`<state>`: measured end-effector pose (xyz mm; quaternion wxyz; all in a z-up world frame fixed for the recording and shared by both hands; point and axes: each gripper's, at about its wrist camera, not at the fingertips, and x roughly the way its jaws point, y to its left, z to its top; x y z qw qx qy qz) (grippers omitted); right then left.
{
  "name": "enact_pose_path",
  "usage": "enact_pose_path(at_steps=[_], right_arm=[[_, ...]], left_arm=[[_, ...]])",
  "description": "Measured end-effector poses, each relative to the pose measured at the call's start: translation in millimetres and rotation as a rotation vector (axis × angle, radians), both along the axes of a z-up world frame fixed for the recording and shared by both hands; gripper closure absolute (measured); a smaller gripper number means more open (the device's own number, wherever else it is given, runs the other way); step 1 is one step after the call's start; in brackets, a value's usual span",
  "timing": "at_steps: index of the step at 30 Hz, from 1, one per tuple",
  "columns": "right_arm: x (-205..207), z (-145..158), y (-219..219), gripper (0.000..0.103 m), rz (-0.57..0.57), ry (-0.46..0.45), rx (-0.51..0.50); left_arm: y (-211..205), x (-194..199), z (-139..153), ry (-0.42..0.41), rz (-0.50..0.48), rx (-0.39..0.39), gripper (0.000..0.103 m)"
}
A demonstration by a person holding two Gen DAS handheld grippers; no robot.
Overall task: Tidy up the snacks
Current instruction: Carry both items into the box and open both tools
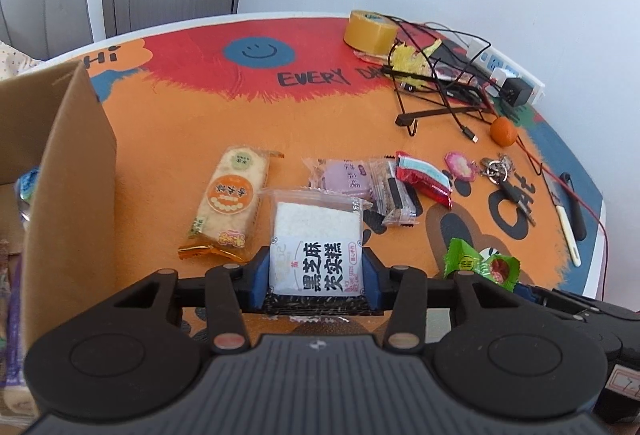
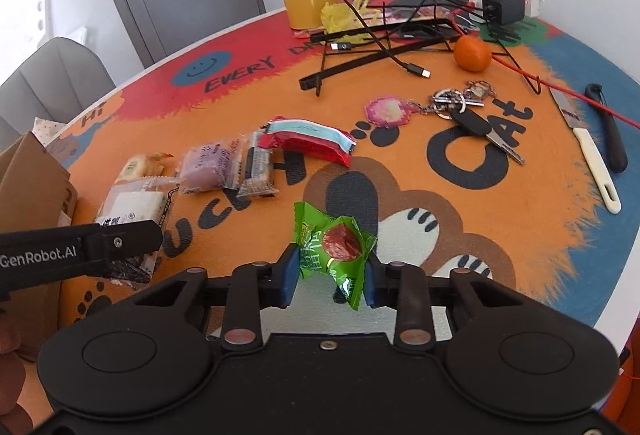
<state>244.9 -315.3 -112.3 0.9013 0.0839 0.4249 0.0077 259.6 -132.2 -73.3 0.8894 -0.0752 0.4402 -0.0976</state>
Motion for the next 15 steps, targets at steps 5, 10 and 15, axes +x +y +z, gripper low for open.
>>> enact_pose_path(at_steps=[5, 10, 15], right_arm=[[-1.8, 8.6, 3.2, 0.071, 0.001, -0.021, 0.004], [-2.1, 18.6, 11.4, 0.071, 0.019, -0.045, 0.011], [-2.1, 29.2, 23.3, 0.071, 0.050, -0.073, 0.020]], left_arm=[[6.8, -6.0, 11.1, -0.027, 0.013, -0.008, 0.058], [13.0, -10.2, 21.2, -0.050, 0.033, -0.008, 0.058], [23.6, -17.5, 32.4, -0.078, 0.057, -0.007, 0.058]])
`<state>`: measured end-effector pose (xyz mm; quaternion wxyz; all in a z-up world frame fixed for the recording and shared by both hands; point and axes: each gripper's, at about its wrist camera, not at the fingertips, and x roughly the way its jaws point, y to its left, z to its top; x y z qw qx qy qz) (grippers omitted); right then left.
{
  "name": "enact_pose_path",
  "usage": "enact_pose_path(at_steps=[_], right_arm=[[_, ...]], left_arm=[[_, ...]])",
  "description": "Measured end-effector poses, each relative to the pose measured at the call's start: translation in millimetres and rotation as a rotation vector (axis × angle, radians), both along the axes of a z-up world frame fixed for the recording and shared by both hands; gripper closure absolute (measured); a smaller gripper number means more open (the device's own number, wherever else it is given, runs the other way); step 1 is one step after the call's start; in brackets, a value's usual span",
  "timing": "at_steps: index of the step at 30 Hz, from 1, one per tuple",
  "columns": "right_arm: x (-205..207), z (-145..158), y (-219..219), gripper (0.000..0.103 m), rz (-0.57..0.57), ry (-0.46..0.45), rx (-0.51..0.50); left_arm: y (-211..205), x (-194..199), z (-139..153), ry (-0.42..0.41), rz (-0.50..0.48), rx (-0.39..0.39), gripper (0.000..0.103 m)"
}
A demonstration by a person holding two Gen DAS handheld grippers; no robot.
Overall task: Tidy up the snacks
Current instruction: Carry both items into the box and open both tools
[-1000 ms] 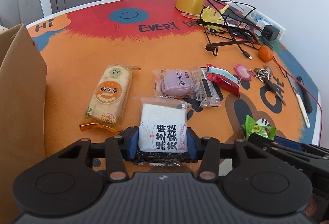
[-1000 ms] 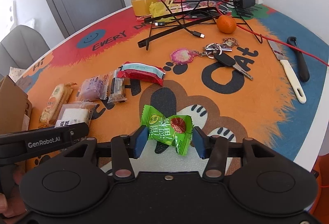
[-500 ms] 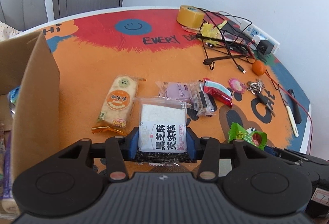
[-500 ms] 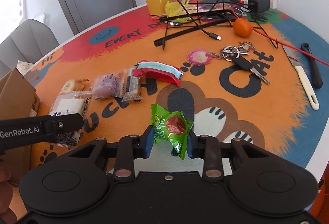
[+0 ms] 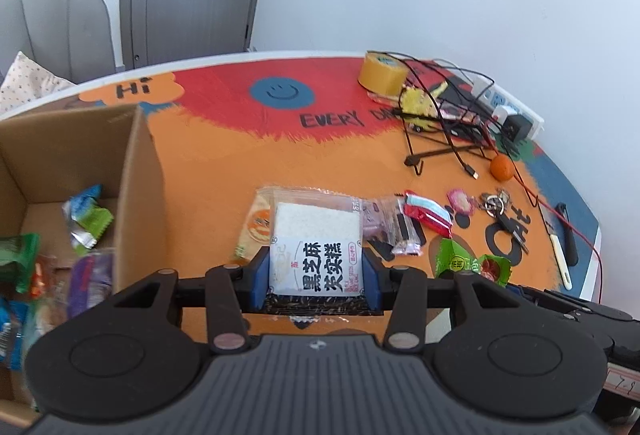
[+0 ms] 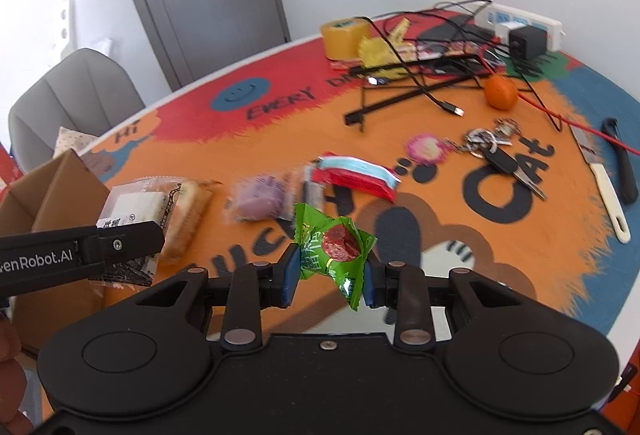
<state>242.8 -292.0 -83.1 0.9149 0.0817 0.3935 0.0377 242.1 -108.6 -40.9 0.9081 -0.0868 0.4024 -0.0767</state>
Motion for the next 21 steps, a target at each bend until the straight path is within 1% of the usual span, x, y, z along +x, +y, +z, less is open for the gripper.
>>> enact_pose_path(at_steps=[11, 21], right_arm=[[4.6, 19.7, 28.4, 0.071, 0.066, -0.057, 0.020], [8.2, 38.2, 69.9, 0.071, 0.161, -0.106, 0.055]], left_arm=[[32.4, -12.3, 20.1, -0.052, 0.072, -0.006, 0.058], [71.8, -20.6, 40.8, -0.095, 0.153, -0.005, 0.058]])
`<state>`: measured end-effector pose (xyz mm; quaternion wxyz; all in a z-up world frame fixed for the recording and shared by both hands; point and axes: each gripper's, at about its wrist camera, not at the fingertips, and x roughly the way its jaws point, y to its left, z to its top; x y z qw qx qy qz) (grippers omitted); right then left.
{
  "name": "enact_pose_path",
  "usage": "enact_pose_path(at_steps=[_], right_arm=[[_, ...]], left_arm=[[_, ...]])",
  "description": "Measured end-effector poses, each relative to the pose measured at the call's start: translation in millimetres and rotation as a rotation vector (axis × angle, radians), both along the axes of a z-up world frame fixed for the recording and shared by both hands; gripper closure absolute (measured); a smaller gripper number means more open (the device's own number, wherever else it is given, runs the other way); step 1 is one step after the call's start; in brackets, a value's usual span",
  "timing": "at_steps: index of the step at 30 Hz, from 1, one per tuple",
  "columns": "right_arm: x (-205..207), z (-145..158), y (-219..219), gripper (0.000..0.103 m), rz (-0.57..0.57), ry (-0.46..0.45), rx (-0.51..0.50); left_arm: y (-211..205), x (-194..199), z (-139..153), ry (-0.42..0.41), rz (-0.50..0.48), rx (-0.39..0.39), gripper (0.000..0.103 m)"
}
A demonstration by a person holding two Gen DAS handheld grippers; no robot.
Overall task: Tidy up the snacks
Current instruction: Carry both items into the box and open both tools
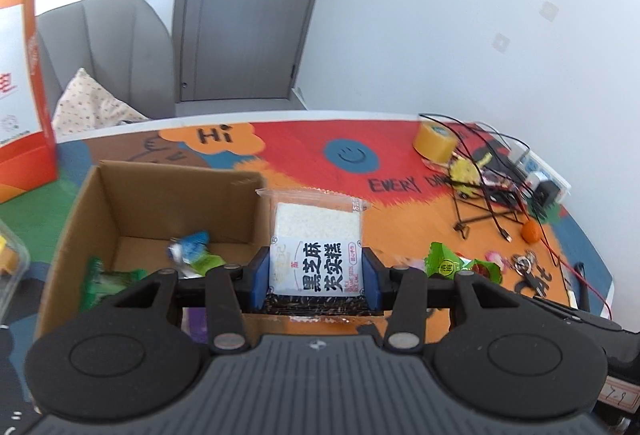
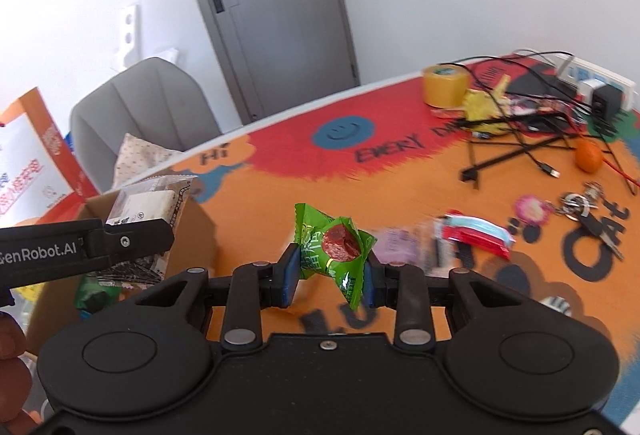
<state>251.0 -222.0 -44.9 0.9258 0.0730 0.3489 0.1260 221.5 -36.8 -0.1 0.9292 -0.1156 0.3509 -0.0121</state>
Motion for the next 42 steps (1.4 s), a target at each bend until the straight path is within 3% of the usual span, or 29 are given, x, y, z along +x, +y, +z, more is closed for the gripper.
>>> enact_pose_path(at_steps=[28, 39, 42], right_arm=[[-1.1, 26.2, 102.1, 0.071, 0.240, -0.062, 0.026], [4.5, 23.2, 125.4, 0.071, 0.305, -0.047, 0.026], [4.3, 22.7, 129.4, 0.066, 0.333, -0.047, 0.027]], left_arm=[[116.6, -29.6, -1.7, -0.001, 0.276, -0.051, 0.054], [135.0, -42.8, -0.6, -0.004, 0.345, -0.079, 0.044], [138.2, -44.6, -1.8, 0.001, 0.361, -0.088, 0.041]])
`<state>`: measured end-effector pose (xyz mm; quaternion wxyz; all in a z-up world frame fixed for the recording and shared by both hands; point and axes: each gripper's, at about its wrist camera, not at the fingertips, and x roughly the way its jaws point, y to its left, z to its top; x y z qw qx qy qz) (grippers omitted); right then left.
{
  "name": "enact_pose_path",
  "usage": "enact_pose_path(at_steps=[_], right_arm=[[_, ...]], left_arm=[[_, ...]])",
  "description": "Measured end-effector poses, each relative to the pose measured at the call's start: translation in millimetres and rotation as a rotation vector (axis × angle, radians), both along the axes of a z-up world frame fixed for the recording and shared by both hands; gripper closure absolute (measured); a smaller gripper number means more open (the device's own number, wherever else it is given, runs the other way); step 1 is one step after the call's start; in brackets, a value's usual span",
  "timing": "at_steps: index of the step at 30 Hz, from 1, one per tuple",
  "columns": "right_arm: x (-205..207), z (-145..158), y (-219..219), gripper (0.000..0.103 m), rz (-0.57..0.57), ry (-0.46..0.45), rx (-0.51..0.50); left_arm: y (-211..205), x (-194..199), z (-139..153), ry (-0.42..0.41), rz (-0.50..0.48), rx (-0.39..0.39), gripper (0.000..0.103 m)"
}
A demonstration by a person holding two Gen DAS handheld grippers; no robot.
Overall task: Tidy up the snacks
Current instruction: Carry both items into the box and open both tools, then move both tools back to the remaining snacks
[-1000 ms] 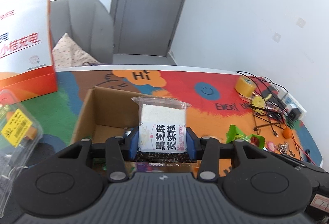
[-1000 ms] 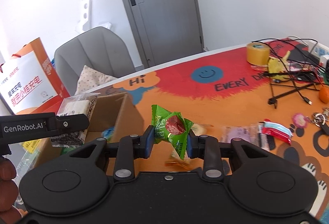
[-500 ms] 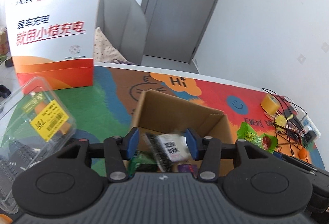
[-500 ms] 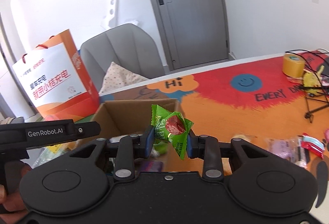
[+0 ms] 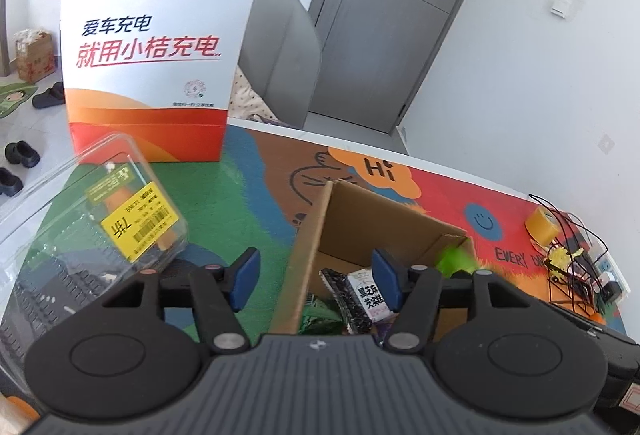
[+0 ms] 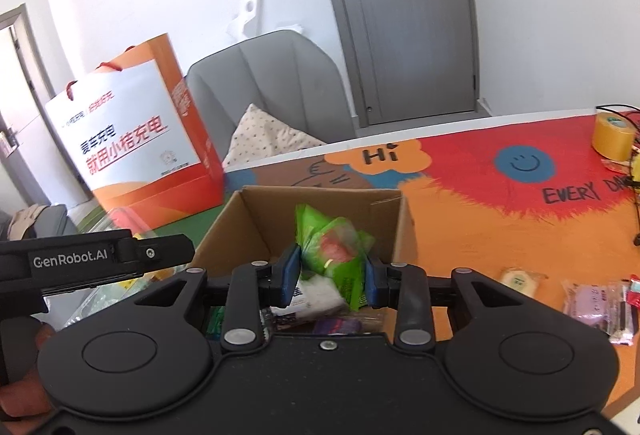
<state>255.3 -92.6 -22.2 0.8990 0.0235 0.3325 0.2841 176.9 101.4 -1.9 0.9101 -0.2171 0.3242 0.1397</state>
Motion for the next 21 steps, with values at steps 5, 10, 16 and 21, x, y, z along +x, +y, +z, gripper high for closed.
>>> enact_pose_path(at_steps=[5, 10, 16, 21], right_arm=[[0.1, 0.4, -5.2, 0.054, -0.015, 0.002, 0.005], [0.3, -0.4, -19.1, 0.043, -0.055, 0.000, -0.006], [-0.1, -0.3, -43.7, 0.034, -0.108, 0.007, 0.001], [-1.2, 1.6, -65.1, 0.021, -0.159, 0.013, 0.013]], left_arm=[[-0.5, -1.0, -1.7, 0.002, 0.028, 0.005, 0.026], [-6.7, -1.7, -1.4, -0.004, 0.028, 0.015, 0.017], [-16.2, -0.4, 0.0, 0.007, 0.017, 0.012, 0.015], [-27.7, -1.0, 3.0, -0.003, -0.010, 0.015, 0.012]])
